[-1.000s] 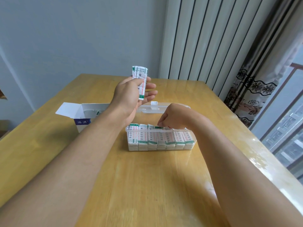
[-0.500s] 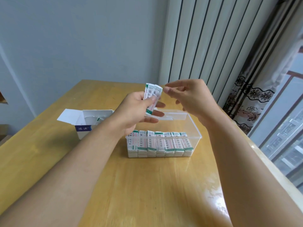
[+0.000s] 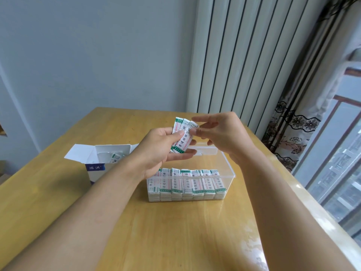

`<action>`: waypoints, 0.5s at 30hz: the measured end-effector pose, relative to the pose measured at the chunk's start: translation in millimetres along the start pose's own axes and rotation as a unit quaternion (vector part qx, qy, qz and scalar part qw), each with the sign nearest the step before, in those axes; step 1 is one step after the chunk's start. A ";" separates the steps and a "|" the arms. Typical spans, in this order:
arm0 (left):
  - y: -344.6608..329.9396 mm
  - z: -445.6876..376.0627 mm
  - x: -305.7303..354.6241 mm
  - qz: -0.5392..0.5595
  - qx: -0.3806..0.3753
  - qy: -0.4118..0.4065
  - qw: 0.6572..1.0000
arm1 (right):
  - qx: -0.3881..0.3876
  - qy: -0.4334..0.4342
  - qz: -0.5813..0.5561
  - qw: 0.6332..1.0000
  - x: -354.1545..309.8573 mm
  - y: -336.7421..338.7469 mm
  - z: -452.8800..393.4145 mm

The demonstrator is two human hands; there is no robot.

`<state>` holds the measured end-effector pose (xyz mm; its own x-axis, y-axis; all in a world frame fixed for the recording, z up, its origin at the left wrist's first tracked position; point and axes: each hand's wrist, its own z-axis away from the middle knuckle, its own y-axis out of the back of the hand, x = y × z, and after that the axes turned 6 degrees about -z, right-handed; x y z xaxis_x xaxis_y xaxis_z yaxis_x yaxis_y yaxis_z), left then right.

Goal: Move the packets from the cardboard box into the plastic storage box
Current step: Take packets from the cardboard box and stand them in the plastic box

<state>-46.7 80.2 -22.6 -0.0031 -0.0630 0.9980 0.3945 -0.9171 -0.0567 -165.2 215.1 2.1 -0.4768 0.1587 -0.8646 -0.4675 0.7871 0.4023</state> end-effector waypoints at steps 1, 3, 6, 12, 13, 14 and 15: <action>0.1 0.8 0.8 0.002 -0.002 0.003 1.000 | -0.003 -0.004 -0.006 1.000 -0.4 0.2 0.6; -0.1 1.8 2.1 0.019 -0.010 0.012 1.000 | -0.004 -0.009 -0.016 1.000 -0.7 -0.1 1.0; -1.2 2.4 1.8 0.032 -0.011 0.023 0.999 | 0.000 -0.015 -0.025 1.000 -1.2 -0.9 1.4; -2.4 0.1 0.4 -0.002 -0.010 0.017 1.000 | -0.020 -0.029 -0.087 0.996 -3.5 0.5 0.6; -2.8 1.0 -1.3 -0.005 -0.007 0.020 1.000 | -0.025 -0.036 -0.106 0.993 -2.2 -0.1 1.5; -3.3 1.1 -1.2 -0.008 -0.006 0.019 1.000 | -0.025 -0.038 -0.123 0.991 -2.8 0.1 1.6; -3.1 0.1 1.1 -0.010 -0.006 0.014 1.000 | -0.026 -0.036 -0.139 0.989 -4.8 0.5 0.5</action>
<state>-47.9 83.0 -21.3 -0.0374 -0.0557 0.9977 0.3833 -0.9229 -0.0372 -162.7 215.1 6.3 -0.2713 -0.0154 -0.9624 -0.6111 0.7752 0.1598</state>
